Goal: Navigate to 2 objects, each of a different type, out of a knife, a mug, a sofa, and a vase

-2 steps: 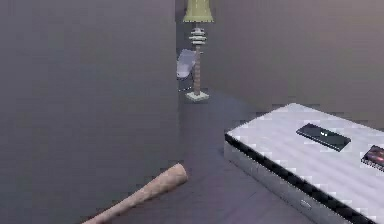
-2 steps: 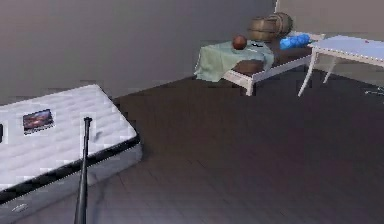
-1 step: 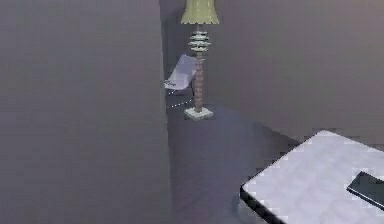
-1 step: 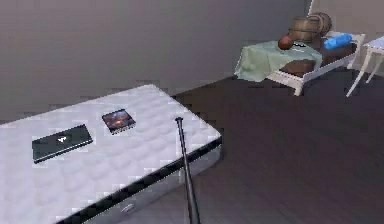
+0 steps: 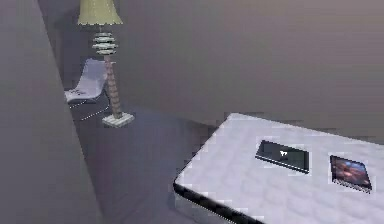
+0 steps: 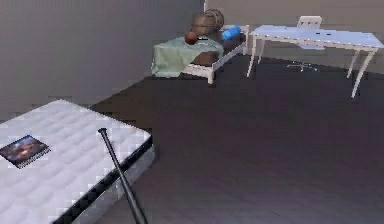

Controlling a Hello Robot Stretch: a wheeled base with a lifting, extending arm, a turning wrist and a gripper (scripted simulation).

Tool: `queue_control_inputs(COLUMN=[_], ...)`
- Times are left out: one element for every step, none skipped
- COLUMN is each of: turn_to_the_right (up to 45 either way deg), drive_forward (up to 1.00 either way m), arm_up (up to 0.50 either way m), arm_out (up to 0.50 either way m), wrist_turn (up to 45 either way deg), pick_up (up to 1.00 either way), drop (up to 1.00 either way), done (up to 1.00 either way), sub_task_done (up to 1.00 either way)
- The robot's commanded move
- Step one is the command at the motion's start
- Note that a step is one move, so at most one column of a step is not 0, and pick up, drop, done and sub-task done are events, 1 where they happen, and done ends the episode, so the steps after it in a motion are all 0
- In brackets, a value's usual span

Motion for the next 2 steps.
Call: queue_control_inputs(turn_to_the_right=[0.0,-36.0], drive_forward=[0.65,0.00], arm_up=[0.00,0.00], arm_out=[0.00,0.00], wrist_turn=[0.0,0.0], pick_up=[0.00,0.00], drop=[0.00,0.00], done=[0.00,0.00], sub_task_done=[0.00,0.00])
